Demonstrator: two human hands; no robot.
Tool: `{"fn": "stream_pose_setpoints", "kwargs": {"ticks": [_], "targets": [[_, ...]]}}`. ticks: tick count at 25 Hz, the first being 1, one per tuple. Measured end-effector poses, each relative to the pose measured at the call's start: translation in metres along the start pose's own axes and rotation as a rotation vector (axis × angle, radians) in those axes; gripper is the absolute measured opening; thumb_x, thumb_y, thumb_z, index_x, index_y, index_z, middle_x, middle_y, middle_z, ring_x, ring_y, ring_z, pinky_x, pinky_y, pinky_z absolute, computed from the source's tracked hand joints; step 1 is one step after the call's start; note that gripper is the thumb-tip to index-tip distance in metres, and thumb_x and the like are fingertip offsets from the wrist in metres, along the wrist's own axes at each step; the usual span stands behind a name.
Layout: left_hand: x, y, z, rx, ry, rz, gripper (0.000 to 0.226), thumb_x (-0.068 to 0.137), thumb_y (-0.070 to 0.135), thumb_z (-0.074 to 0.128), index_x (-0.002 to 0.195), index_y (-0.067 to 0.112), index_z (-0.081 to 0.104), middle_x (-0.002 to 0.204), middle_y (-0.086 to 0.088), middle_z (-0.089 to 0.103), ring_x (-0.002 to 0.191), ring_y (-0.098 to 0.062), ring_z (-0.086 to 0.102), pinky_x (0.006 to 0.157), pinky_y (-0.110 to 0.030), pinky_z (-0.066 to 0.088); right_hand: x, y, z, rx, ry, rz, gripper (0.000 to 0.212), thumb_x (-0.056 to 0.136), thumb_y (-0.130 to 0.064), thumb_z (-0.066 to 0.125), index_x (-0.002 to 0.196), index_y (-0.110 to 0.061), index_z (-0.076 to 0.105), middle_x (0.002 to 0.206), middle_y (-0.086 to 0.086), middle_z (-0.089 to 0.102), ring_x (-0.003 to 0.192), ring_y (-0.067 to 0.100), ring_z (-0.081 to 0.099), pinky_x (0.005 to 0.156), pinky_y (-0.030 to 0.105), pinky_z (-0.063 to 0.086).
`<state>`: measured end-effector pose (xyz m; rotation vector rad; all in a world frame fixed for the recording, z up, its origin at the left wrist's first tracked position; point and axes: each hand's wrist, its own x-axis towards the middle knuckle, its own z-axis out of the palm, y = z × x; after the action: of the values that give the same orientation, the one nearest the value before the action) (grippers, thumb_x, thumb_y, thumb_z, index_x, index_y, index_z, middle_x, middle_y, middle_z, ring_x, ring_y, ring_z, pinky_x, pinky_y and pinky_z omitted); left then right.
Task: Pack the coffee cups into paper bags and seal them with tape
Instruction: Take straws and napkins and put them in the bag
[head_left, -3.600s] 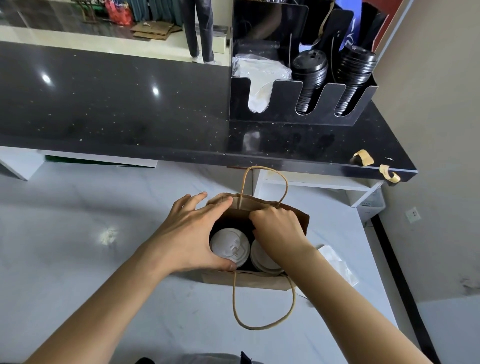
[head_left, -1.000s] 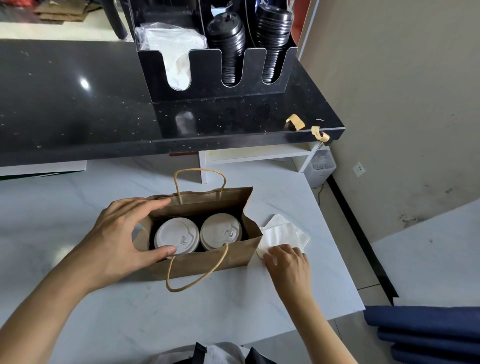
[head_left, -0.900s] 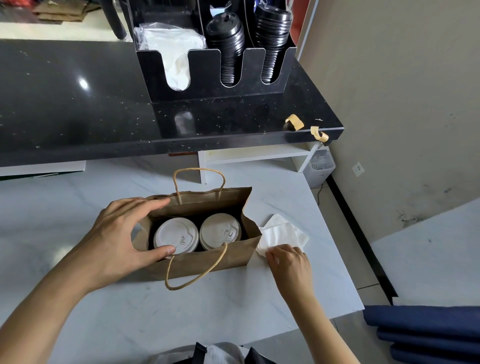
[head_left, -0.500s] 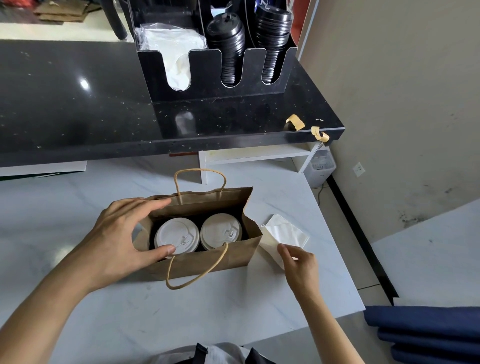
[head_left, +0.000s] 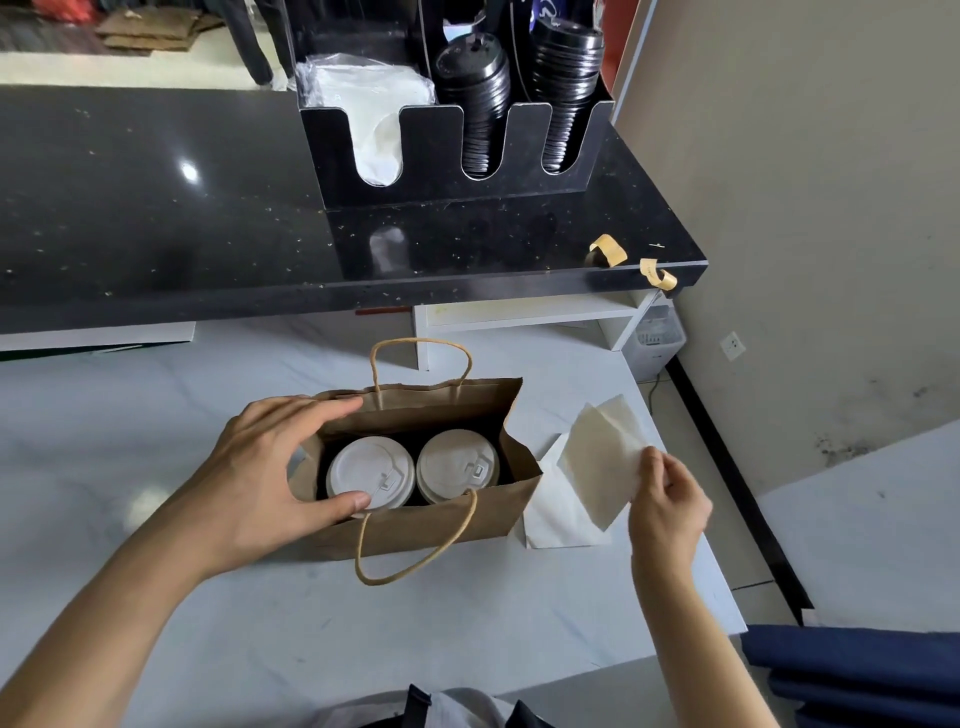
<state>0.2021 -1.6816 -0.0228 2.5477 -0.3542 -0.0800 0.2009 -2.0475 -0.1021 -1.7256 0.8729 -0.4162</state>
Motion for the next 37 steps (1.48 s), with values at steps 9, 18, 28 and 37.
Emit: {"fn": "stream_pose_setpoints", "kwargs": {"ticks": [9, 18, 28, 37], "targets": [[0.000, 0.002, -0.002, -0.026, -0.044, -0.039, 0.103, 0.058, 0.082, 0.066, 0.150, 0.049, 0.035, 0.140, 0.040, 0.034, 0.139, 0.001, 0.025, 0.116, -0.030, 0.030, -0.044, -0.113, 0.008, 0.379, -0.039, -0.206, 0.021, 0.104, -0.027, 0.060, 0.090, -0.019, 0.073, 0.071, -0.011, 0.065, 0.069, 0.007, 0.063, 0.067, 0.026, 0.058], [0.005, 0.006, -0.003, -0.049, -0.054, -0.072, 0.107, 0.054, 0.077, 0.068, 0.150, 0.048, 0.033, 0.144, 0.033, 0.037, 0.140, 0.001, 0.022, 0.116, -0.031, 0.033, -0.094, -0.105, 0.049, -0.132, -0.221, -1.286, 0.018, 0.102, -0.019, 0.063, 0.095, -0.010, 0.076, 0.080, -0.002, 0.073, 0.066, 0.019, 0.063, 0.061, 0.034, 0.051], [0.006, 0.011, -0.006, -0.069, -0.095, -0.081, 0.108, 0.055, 0.077, 0.071, 0.151, 0.052, 0.027, 0.146, 0.039, 0.030, 0.141, 0.000, 0.018, 0.114, -0.037, 0.038, -0.089, -0.118, 0.094, -0.850, -0.853, -0.994, 0.029, 0.100, -0.038, 0.055, 0.093, -0.021, 0.076, 0.087, 0.002, 0.068, 0.081, 0.029, 0.065, 0.067, 0.039, 0.053], [0.008, 0.009, -0.004, -0.061, -0.079, -0.075, 0.111, 0.052, 0.079, 0.068, 0.152, 0.051, 0.028, 0.141, 0.037, 0.031, 0.141, 0.001, 0.017, 0.116, -0.030, 0.030, -0.092, -0.118, 0.099, -0.794, -1.077, -0.776, 0.079, 0.088, -0.079, 0.016, 0.076, -0.018, 0.065, 0.068, 0.000, 0.064, 0.067, 0.024, 0.061, 0.062, 0.040, 0.044]]}}
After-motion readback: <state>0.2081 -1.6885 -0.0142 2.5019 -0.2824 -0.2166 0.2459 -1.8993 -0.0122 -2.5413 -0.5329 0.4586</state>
